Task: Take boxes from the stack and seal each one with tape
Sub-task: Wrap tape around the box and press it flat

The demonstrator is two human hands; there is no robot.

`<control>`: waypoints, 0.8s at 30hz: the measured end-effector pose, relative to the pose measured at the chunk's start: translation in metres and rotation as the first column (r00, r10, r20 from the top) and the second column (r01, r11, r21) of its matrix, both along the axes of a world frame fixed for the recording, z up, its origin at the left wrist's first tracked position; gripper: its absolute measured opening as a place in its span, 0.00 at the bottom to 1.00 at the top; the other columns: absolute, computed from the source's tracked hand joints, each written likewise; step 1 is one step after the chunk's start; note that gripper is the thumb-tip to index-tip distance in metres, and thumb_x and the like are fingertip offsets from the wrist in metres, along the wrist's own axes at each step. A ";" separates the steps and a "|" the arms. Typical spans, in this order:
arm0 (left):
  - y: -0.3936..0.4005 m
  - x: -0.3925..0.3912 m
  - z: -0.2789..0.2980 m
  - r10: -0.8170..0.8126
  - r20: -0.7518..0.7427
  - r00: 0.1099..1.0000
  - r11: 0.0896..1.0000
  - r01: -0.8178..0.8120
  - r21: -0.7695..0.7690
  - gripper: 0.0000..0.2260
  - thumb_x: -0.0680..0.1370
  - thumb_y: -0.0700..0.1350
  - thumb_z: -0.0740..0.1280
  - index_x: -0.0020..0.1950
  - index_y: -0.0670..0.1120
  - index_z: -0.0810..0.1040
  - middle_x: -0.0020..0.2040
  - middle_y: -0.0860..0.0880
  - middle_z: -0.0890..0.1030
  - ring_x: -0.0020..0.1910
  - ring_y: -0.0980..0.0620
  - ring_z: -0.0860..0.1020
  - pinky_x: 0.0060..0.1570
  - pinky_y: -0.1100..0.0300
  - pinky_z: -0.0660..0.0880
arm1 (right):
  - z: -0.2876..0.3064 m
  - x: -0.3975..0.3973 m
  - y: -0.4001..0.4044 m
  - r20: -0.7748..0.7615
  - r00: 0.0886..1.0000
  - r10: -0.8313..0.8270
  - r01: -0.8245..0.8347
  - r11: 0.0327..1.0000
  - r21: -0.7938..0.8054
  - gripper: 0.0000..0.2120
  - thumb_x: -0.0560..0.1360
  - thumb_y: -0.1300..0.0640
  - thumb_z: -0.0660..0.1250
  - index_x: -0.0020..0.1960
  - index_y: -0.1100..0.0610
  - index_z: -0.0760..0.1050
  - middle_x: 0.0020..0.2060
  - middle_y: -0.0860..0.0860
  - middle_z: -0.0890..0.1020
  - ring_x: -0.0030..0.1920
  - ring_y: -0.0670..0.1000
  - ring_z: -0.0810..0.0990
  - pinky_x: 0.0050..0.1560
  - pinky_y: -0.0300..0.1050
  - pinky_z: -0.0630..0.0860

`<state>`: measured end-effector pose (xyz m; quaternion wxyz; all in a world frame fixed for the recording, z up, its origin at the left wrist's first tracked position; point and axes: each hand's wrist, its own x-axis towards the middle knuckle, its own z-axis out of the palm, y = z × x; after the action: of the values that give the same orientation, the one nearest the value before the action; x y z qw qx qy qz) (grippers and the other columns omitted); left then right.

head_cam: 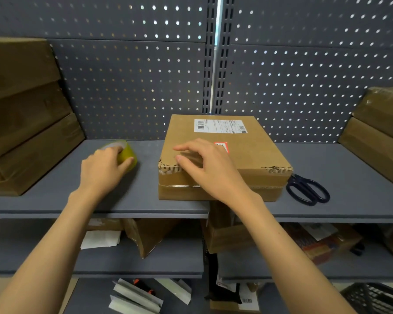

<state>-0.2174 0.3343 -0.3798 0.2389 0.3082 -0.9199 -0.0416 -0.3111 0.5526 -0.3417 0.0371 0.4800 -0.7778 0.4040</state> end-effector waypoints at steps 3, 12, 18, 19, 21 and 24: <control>0.007 0.009 0.017 -0.034 -0.222 0.974 0.994 0.057 0.095 0.16 0.78 0.52 0.67 0.59 0.42 0.77 0.50 0.35 0.80 0.50 0.32 0.77 0.46 0.44 0.74 | 0.006 0.001 -0.001 -0.003 1.000 0.007 -0.007 0.999 -0.035 0.11 0.78 0.54 0.65 0.58 0.51 0.79 0.55 0.45 0.81 0.57 0.43 0.76 0.58 0.30 0.68; 0.069 0.055 0.060 -0.169 -0.643 0.747 0.915 0.361 0.179 0.05 0.75 0.51 0.68 0.42 0.52 0.76 0.33 0.54 0.76 0.31 0.60 0.70 0.33 0.65 0.66 | 0.034 0.018 -0.018 0.075 0.975 0.209 -0.172 0.924 -0.341 0.12 0.77 0.60 0.66 0.60 0.53 0.79 0.54 0.44 0.79 0.56 0.39 0.75 0.58 0.31 0.69; 0.103 0.069 0.057 -0.146 -0.716 0.682 0.809 0.499 0.310 0.04 0.75 0.49 0.68 0.41 0.50 0.77 0.33 0.57 0.75 0.32 0.63 0.70 0.32 0.70 0.67 | 0.042 0.018 -0.022 0.096 0.935 0.342 -0.293 0.895 -0.335 0.15 0.80 0.58 0.62 0.66 0.51 0.74 0.61 0.47 0.74 0.62 0.46 0.73 0.64 0.46 0.70; 0.108 0.069 0.055 -0.143 -0.728 0.671 0.793 0.517 0.321 0.04 0.75 0.49 0.68 0.41 0.50 0.77 0.33 0.57 0.75 0.32 0.63 0.70 0.33 0.70 0.67 | 0.042 0.017 -0.021 0.106 0.925 0.364 -0.315 0.894 -0.319 0.15 0.80 0.57 0.62 0.66 0.51 0.73 0.62 0.48 0.74 0.60 0.46 0.74 0.64 0.48 0.71; 0.117 0.069 0.052 -0.125 -0.755 0.644 0.752 0.558 0.351 0.04 0.75 0.48 0.69 0.41 0.49 0.77 0.32 0.57 0.75 0.32 0.62 0.70 0.33 0.70 0.67 | 0.043 0.014 -0.019 0.146 0.901 0.408 -0.358 0.890 -0.283 0.15 0.80 0.56 0.62 0.66 0.51 0.73 0.62 0.49 0.74 0.60 0.47 0.75 0.64 0.49 0.72; 0.127 0.071 0.048 -0.116 -0.766 0.632 0.718 0.586 0.375 0.04 0.75 0.47 0.69 0.42 0.49 0.78 0.33 0.57 0.76 0.33 0.62 0.71 0.34 0.70 0.68 | 0.040 0.012 -0.016 0.205 0.863 0.463 -0.406 0.874 -0.265 0.12 0.78 0.54 0.63 0.61 0.50 0.77 0.61 0.51 0.77 0.58 0.49 0.77 0.63 0.51 0.73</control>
<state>-0.1467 0.4611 -0.3323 0.4426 0.1299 -0.7407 -0.4885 -0.2991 0.5365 -0.3012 -0.1072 0.5794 -0.5990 0.5423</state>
